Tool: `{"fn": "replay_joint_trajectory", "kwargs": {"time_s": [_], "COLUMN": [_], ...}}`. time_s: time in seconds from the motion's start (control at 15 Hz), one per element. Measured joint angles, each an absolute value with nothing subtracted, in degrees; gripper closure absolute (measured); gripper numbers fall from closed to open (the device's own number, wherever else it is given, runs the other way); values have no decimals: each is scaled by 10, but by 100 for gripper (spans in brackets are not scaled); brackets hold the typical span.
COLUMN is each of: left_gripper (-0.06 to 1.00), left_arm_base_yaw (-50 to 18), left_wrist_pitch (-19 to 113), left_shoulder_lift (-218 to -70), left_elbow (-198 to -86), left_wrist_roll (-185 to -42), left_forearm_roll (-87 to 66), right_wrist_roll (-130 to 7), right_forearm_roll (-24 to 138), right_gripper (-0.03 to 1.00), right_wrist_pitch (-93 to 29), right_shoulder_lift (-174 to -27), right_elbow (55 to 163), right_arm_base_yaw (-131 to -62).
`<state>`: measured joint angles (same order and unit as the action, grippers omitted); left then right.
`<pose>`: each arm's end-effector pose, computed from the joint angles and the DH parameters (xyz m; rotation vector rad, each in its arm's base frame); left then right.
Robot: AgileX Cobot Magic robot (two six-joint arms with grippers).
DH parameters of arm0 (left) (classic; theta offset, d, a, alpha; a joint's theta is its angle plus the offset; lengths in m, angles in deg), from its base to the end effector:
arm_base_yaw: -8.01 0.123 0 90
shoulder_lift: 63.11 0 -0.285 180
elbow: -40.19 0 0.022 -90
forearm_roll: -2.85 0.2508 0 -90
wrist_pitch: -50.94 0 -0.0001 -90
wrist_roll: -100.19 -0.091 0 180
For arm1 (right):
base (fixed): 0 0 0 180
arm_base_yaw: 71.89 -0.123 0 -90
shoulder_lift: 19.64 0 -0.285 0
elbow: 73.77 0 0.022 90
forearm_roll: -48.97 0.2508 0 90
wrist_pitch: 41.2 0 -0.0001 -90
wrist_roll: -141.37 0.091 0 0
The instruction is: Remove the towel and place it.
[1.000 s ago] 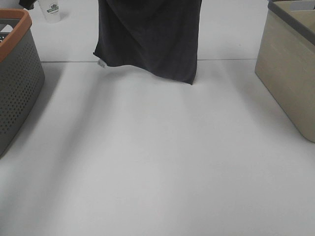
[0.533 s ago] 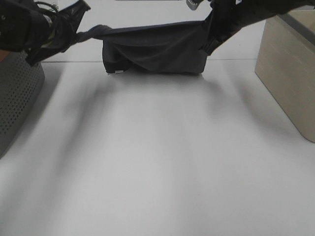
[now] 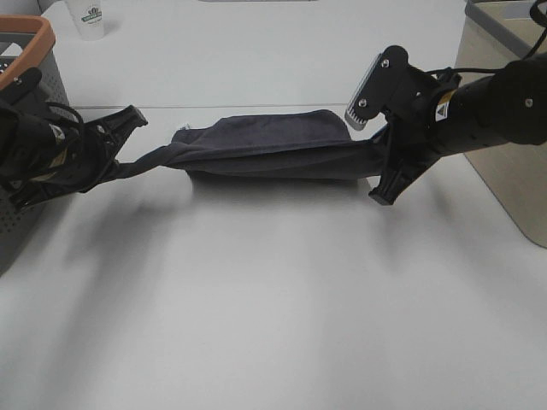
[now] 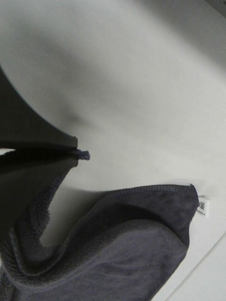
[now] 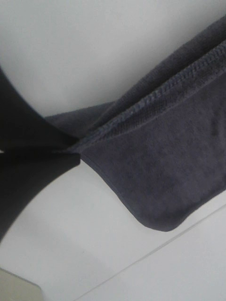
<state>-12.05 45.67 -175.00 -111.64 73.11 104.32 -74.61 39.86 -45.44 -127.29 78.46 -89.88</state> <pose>0.3256 -0.1101 0.1409 -0.7082 2.3702 -0.4494 0.3292 0.1080 0.1713 -1.2086 1.9584 -0.2311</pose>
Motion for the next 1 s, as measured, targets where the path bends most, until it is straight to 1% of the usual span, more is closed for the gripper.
{"fn": "replay_joint_trajectory", "kwargs": {"time_s": [0.33,0.47,0.53,0.73,1.0], "left_gripper": [94,94,94,94,94], "left_arm_base_yaw": [-119,-113,-113,-108,-107], "left_wrist_pitch": [509,532,532,492,482], "left_shoulder_lift": [-1760,-1774,-1777,-1791,-1791], "left_elbow": [-1100,-1099,-1099,-1098,-1098], "left_wrist_roll": [692,688,688,678,635], "left_forearm_roll": [1043,1038,1037,1037,1037], "right_wrist_roll": [-746,-746,-746,-746,-745], "right_forearm_roll": [400,403,403,403,408], "right_gripper": [95,95,95,95,95], "right_wrist_pitch": [-461,-458,-458,-456,-462], "right_shoulder_lift": [-1272,-1284,-1290,-1330,-1341], "right_elbow": [730,728,728,728,728], "right_arm_base_yaw": [-898,-897,-899,-938,-944]}}
